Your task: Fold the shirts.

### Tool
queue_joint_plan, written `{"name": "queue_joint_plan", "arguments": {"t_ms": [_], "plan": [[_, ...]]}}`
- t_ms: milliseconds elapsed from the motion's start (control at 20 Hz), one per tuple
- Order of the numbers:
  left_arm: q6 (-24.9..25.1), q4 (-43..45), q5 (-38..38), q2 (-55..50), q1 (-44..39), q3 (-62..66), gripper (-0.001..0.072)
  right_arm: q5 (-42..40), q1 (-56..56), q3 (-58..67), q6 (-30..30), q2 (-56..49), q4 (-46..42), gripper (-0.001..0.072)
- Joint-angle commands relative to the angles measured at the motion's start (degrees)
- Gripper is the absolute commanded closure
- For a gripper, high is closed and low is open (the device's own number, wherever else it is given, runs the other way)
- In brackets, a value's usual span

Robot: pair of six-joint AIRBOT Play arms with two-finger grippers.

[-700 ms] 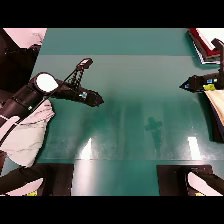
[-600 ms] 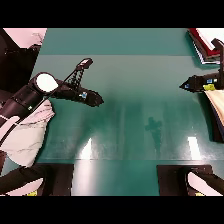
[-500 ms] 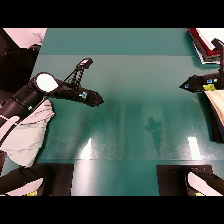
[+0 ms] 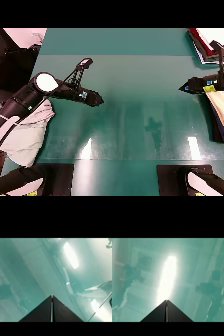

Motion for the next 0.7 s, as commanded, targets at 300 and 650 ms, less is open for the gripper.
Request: {"name": "queue_joint_plan", "arguments": {"t_ms": [300,650], "plan": [[-7.32,25.51,-14.25,15.08,25.16,0.98,0.0685,2.64,0.04,0.00,0.02,-0.04,-0.02,0.0696],[-9.18,37.05,-10.34,18.56,36.79,-5.90,-0.0007,2.19,0.04,0.00,0.00,-0.04,0.00,0.0696]]}}
